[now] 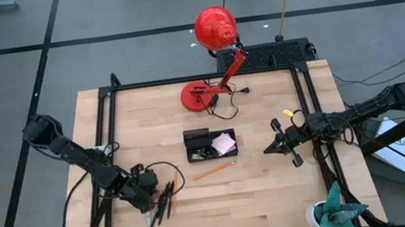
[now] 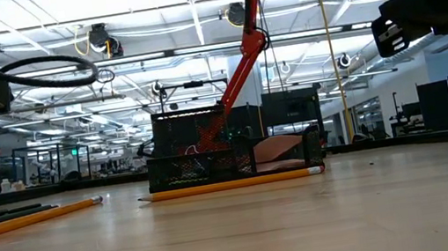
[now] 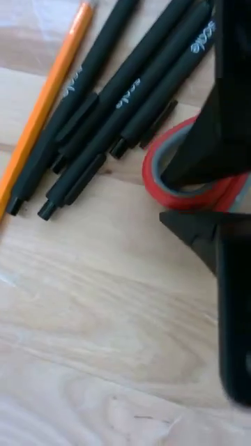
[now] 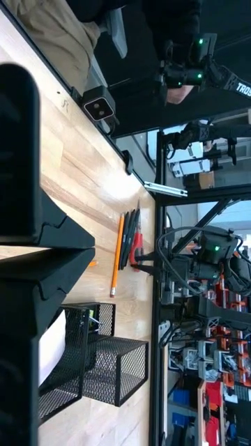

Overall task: Pick and place office supplies into organizer
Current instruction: Put the scissors into the desk organizer

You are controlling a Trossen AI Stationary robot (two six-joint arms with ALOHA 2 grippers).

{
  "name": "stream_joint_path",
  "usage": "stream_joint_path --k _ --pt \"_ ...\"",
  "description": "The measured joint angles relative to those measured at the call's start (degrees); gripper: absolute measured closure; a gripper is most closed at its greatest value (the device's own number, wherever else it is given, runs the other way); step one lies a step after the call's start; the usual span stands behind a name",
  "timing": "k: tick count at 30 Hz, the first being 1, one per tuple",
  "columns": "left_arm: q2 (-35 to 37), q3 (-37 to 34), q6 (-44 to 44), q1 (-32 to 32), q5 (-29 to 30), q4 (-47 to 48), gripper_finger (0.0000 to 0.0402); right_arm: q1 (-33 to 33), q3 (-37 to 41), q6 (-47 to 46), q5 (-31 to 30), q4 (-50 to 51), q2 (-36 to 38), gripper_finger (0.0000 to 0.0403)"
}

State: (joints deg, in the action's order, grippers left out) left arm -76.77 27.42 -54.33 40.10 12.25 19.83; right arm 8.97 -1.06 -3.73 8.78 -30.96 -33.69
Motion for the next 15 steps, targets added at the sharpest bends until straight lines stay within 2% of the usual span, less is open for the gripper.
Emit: stream_joint_path --k 1,3,8,11,15 --pt "0.0 0.0 0.0 0.0 0.0 -0.2 0.0372 0.0 0.0 0.0 0.0 0.0 0.0 0.0399" --pt "0.0 0.1 0.0 0.0 0.3 -0.2 0.0384 0.0 0.0 -0.1 0.0 0.0 0.0 0.0399" --pt "-0.4 2.2 3.9 0.9 3.1 0.3 0.0362 0.0 0.0 -0.1 0.0 0.0 0.0 0.0399" --pt "-0.2 5.8 6.7 1.2 7.0 4.6 0.0369 0.0 0.0 -0.1 0.0 0.0 0.0 0.0399" --pt "-0.2 11.7 7.7 1.1 11.2 14.9 0.0388 0.0 0.0 -0.1 0.0 0.0 0.0 0.0399"
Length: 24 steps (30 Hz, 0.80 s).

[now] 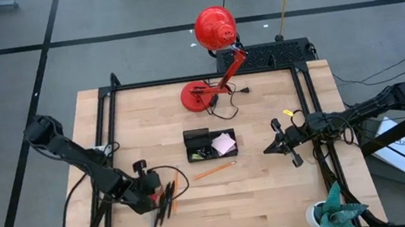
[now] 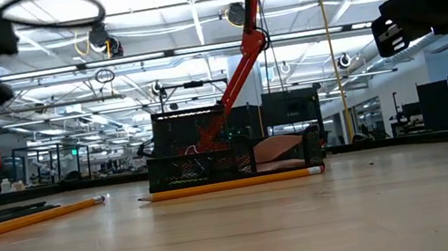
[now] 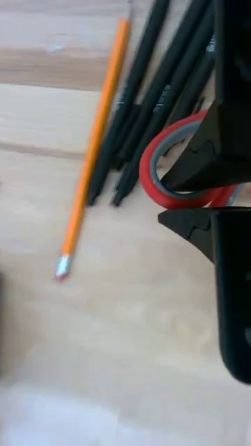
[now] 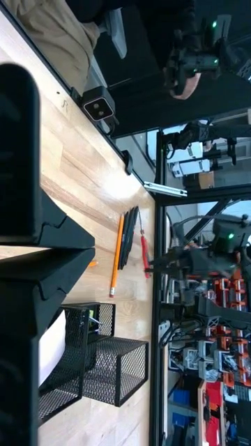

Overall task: Pick and place office supplies into organizer
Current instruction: Put the scissors into the desk organizer

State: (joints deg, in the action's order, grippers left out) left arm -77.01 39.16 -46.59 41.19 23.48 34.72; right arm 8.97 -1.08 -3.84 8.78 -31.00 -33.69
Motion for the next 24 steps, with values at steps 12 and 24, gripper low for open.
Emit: stream_joint_path --k 12,24 --pt "0.1 18.4 15.5 -2.2 22.9 11.9 0.0379 0.0 0.0 0.0 0.0 -0.5 0.0 0.0399" --pt "-0.2 22.8 52.7 -14.8 50.4 -16.4 0.0377 0.0 0.0 0.0 0.0 -0.5 0.0 0.0399"
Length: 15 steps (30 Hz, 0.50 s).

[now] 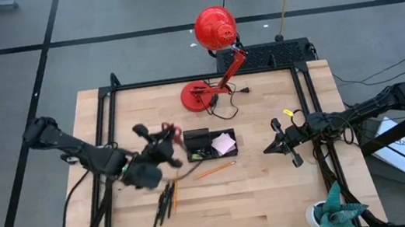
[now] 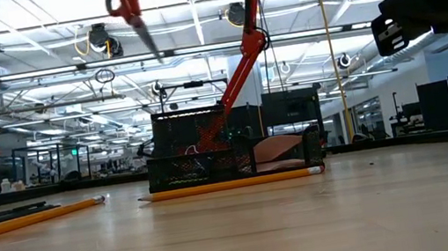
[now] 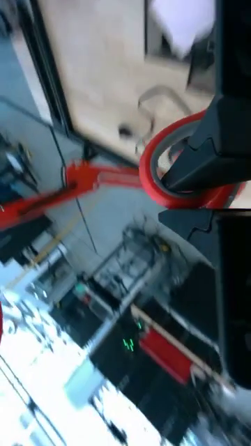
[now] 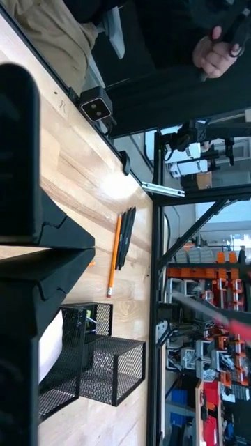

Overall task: Pick and place office supplies into organizer
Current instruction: Put the scissors into the desk organizer

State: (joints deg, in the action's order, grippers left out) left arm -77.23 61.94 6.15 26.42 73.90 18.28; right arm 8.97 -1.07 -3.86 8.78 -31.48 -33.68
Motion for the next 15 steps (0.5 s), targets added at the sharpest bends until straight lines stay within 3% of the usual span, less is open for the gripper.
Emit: stream_joint_path --k 3,9,15 --pt "-1.4 0.0 8.5 -4.3 -0.6 -5.9 0.0377 0.0 0.0 0.0 0.0 0.0 0.0 0.0399" --pt "-5.9 0.0 25.9 -11.5 -9.2 -16.9 0.0376 0.0 0.0 0.1 0.0 0.1 0.0 0.0399" --pt "-11.1 0.0 37.4 -15.2 -13.6 -23.4 0.0376 0.0 0.0 0.2 0.0 0.1 0.0 0.0399"
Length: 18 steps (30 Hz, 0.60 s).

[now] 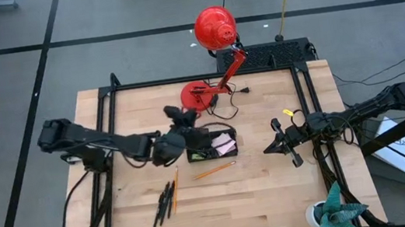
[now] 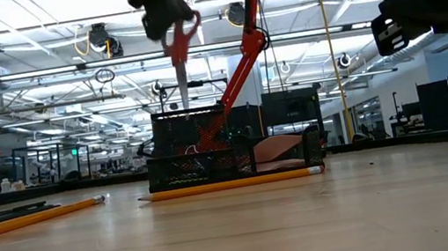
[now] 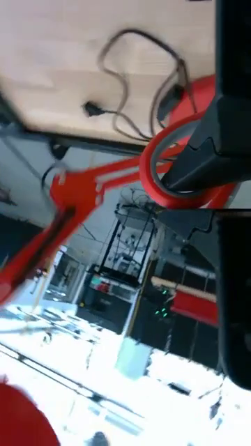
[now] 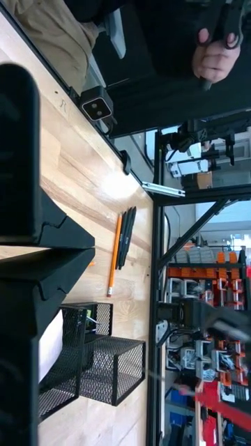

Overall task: Pick and place office supplies into organizer
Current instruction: Put the scissors into the desk organizer

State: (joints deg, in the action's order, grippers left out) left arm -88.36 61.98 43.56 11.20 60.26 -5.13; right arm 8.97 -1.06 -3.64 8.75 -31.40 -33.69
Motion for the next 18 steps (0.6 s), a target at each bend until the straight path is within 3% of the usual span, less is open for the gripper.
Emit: stream_joint_path --k 6,18 --pt "-5.7 0.7 9.2 -2.3 -1.0 -2.3 0.0376 0.0 0.0 0.3 -1.9 0.0 0.0 0.0399" --pt "-11.2 1.6 15.5 -2.0 -12.3 2.0 0.0376 0.0 0.0 2.8 -3.0 0.0 0.0 0.0399"
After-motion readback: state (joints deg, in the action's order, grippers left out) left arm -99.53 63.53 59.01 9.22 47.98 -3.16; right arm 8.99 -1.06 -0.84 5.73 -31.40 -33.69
